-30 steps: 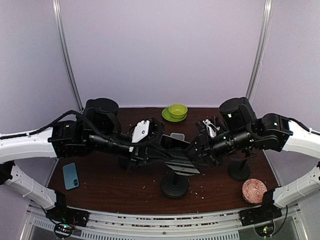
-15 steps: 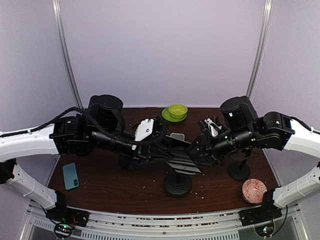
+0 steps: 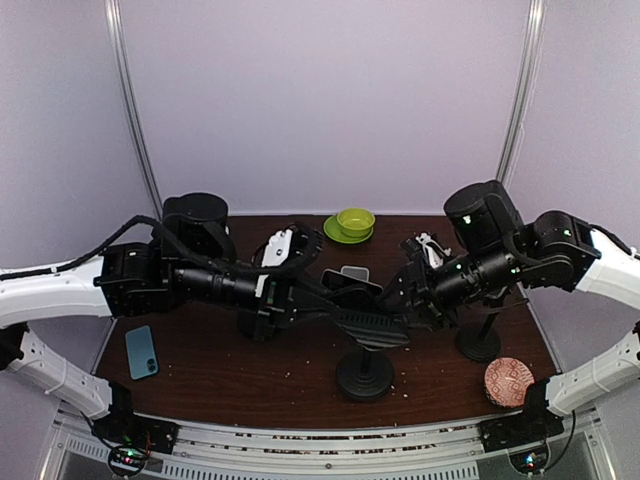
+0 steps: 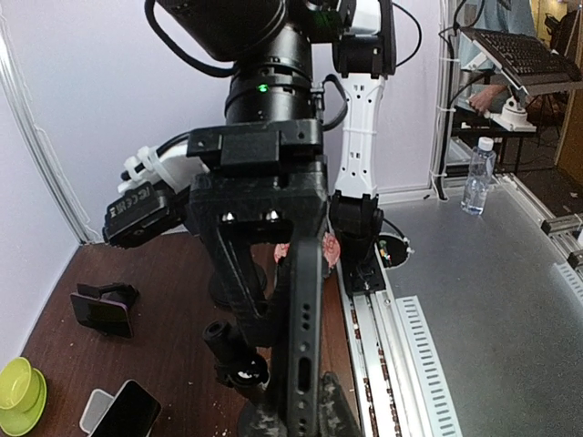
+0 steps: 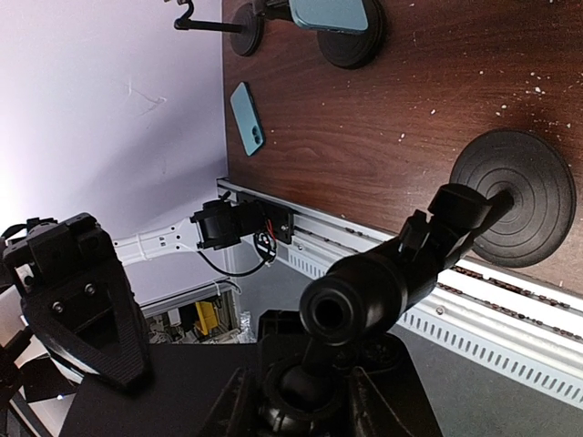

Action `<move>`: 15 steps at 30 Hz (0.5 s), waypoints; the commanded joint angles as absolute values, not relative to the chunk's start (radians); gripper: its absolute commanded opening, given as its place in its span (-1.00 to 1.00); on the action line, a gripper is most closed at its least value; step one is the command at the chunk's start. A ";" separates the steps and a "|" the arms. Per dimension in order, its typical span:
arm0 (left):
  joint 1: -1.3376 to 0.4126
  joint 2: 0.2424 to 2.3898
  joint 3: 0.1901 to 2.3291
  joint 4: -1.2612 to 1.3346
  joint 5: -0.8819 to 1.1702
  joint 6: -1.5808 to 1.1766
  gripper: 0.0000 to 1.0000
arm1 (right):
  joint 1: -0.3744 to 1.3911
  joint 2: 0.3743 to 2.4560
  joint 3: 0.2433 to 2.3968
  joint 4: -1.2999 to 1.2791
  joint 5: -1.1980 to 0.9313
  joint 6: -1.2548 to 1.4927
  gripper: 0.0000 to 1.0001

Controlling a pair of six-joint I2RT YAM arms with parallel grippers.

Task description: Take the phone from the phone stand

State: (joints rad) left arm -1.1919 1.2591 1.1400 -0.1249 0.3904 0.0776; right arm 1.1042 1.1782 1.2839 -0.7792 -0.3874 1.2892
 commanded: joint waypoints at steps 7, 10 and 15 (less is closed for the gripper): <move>-1.135 1.234 1.136 0.099 0.281 0.000 -1.00 | 1.121 1.180 1.302 -0.833 -0.461 1.271 -1.00; -1.136 1.267 1.135 0.123 0.297 -0.018 -1.00 | 1.093 1.176 1.283 -0.837 -0.504 1.221 -1.00; -1.137 1.336 1.174 0.140 0.269 -0.068 -1.00 | 1.045 1.198 1.340 -0.917 -0.571 1.097 -1.00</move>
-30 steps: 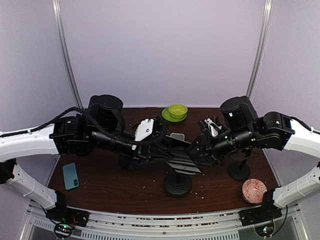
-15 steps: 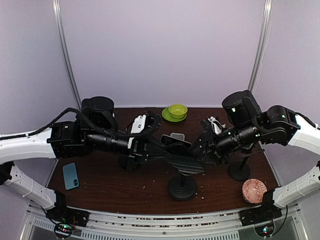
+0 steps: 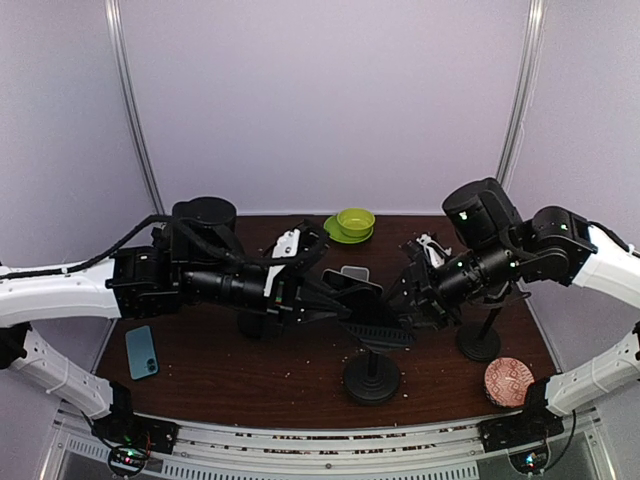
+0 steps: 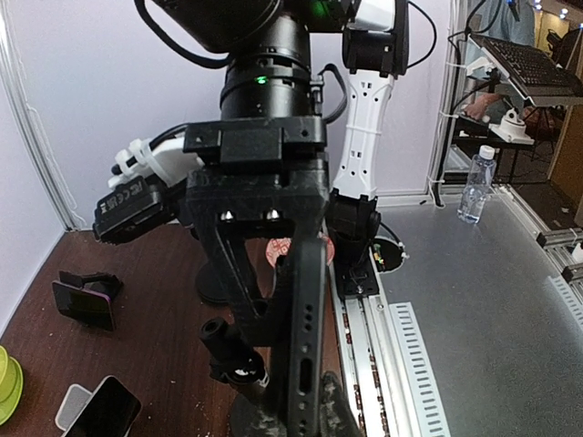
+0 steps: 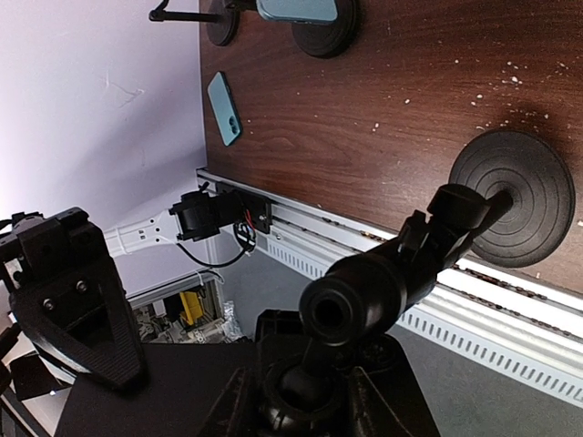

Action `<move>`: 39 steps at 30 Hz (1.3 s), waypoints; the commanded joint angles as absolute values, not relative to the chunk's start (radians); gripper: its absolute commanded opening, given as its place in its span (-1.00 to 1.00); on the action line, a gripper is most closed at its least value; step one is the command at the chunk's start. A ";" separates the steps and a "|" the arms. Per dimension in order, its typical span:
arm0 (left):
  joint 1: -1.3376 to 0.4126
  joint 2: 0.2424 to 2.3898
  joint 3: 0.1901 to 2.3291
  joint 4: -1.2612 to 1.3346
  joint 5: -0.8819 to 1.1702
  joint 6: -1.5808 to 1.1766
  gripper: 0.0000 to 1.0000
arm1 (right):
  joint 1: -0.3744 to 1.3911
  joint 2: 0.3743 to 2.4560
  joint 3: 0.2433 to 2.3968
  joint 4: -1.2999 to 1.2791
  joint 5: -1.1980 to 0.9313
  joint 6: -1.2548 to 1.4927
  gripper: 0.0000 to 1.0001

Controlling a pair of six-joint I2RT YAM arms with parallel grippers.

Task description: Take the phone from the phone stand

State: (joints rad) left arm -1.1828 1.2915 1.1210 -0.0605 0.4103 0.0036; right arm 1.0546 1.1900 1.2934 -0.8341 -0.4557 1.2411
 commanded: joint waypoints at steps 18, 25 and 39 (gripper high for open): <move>-1.121 1.373 1.189 0.140 0.124 -0.062 -1.00 | 0.984 1.148 1.214 -0.901 -0.575 1.051 -1.00; -1.113 1.327 1.078 0.244 0.060 -0.120 -1.00 | 0.973 1.135 1.196 -0.871 -0.579 1.055 -1.00; -1.103 1.316 1.036 0.254 0.063 -0.090 -1.00 | 0.971 1.164 1.203 -0.863 -0.591 1.054 -1.00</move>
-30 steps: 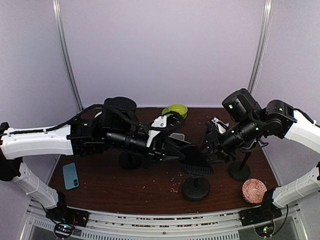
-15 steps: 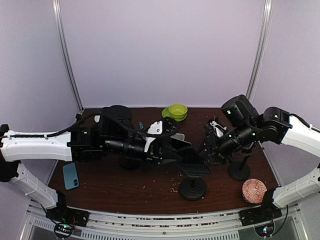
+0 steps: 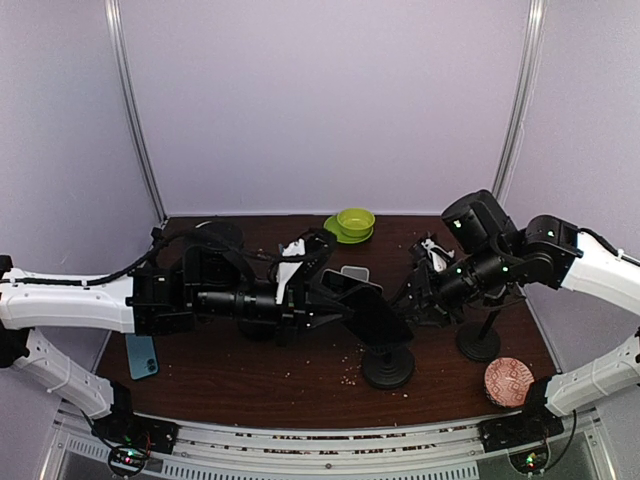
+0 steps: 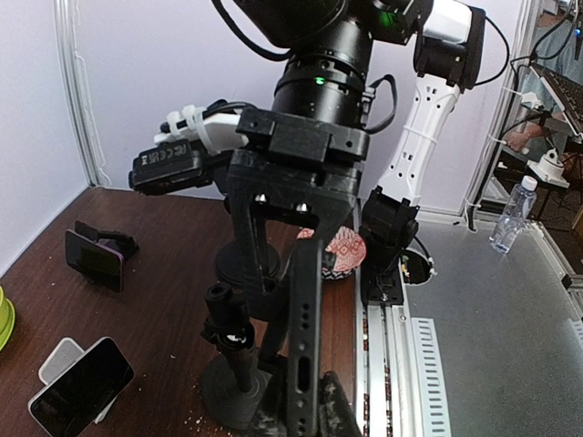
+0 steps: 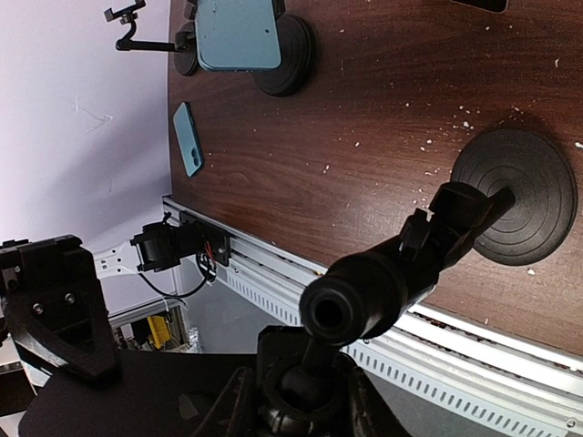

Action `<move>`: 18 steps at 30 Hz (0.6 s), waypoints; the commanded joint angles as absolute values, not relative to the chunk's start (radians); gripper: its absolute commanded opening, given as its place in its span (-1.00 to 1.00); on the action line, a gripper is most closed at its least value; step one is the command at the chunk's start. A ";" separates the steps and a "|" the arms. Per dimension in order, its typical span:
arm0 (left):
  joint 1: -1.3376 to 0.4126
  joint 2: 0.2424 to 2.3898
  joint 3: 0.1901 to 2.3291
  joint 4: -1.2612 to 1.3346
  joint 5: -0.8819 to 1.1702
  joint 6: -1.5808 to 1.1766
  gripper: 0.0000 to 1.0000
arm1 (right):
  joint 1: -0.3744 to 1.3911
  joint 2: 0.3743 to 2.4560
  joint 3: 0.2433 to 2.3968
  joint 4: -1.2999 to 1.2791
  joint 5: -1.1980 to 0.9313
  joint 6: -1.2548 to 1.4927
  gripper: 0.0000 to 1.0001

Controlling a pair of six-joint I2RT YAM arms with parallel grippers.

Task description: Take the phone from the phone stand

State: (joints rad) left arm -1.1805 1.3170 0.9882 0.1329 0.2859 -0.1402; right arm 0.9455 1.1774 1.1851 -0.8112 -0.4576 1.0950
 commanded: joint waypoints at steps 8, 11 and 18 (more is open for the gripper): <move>-1.103 1.308 1.102 0.173 0.074 0.012 -1.00 | 0.971 1.169 1.212 -0.892 -0.585 1.037 -1.00; -1.102 1.278 1.123 0.134 0.046 0.039 -1.00 | 0.971 1.166 1.208 -0.902 -0.576 1.037 -1.00; -1.094 1.205 1.140 0.117 -0.014 0.047 -1.00 | 0.972 1.160 1.196 -0.904 -0.568 1.037 -1.00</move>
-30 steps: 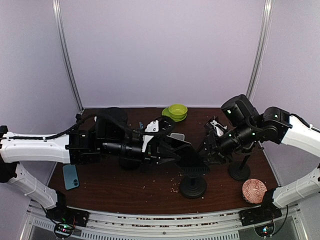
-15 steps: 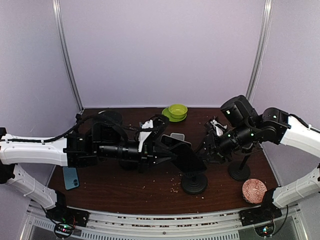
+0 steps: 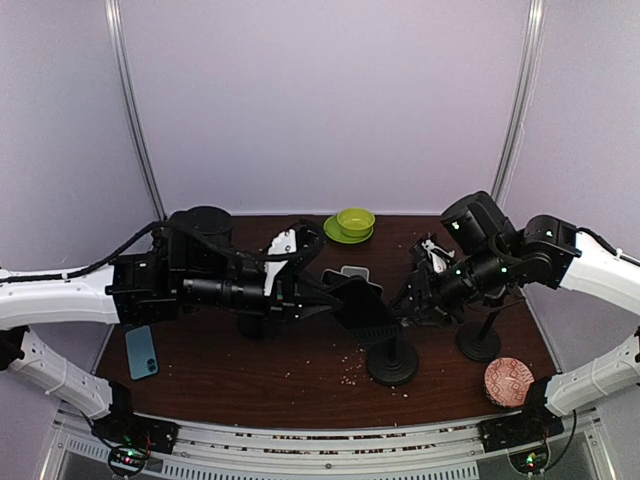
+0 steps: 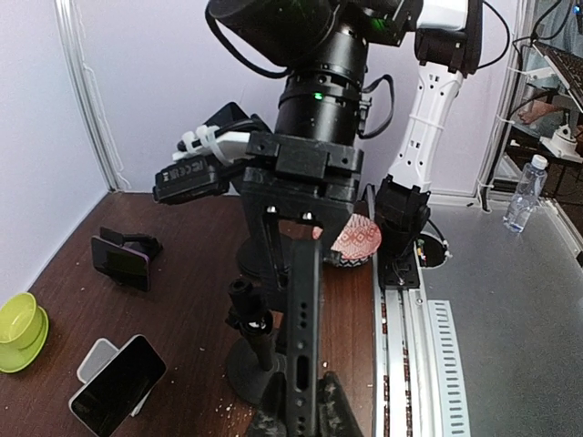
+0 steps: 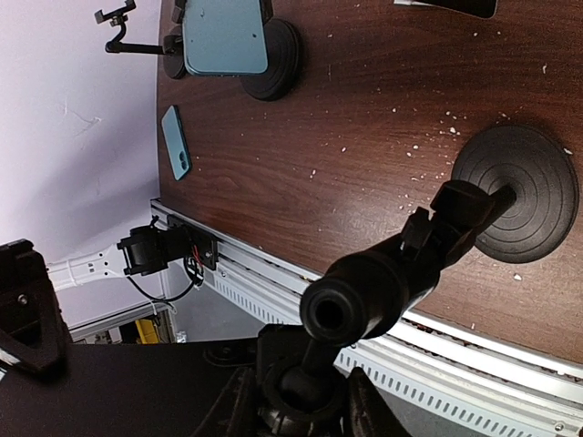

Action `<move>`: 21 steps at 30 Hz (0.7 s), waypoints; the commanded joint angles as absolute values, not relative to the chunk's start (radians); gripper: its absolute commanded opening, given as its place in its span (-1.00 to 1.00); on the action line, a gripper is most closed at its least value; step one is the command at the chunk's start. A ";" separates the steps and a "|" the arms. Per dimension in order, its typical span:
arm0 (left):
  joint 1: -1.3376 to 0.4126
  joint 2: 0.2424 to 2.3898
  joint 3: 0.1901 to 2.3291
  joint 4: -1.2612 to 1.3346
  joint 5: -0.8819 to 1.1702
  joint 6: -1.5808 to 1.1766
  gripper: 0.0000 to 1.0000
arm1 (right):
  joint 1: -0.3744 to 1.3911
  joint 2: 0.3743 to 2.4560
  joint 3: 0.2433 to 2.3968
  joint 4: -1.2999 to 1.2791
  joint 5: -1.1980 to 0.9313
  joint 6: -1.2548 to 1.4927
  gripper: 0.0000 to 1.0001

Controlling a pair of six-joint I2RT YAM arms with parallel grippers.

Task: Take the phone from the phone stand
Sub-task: Remove the phone from the phone stand, then place the phone at the center of the board.

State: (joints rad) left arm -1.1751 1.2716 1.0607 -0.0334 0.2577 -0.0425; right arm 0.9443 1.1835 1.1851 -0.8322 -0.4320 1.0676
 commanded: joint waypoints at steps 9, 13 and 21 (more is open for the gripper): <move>-1.080 1.116 1.199 -0.003 -0.114 0.108 -1.00 | 0.970 1.169 1.199 -0.901 -0.560 1.035 -1.00; -1.076 1.058 1.219 -0.077 -0.156 0.137 -1.00 | 0.970 1.178 1.210 -0.900 -0.553 1.034 -1.00; -1.054 0.953 1.286 -0.322 -0.317 0.138 -1.00 | 0.971 1.189 1.207 -0.889 -0.550 1.030 -1.00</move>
State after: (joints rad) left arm -1.0676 1.0042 1.2270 -0.2474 -0.1925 0.1242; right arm 0.9642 1.1835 1.1851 -0.8860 -0.5201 1.0416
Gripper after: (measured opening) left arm 0.062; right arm 0.297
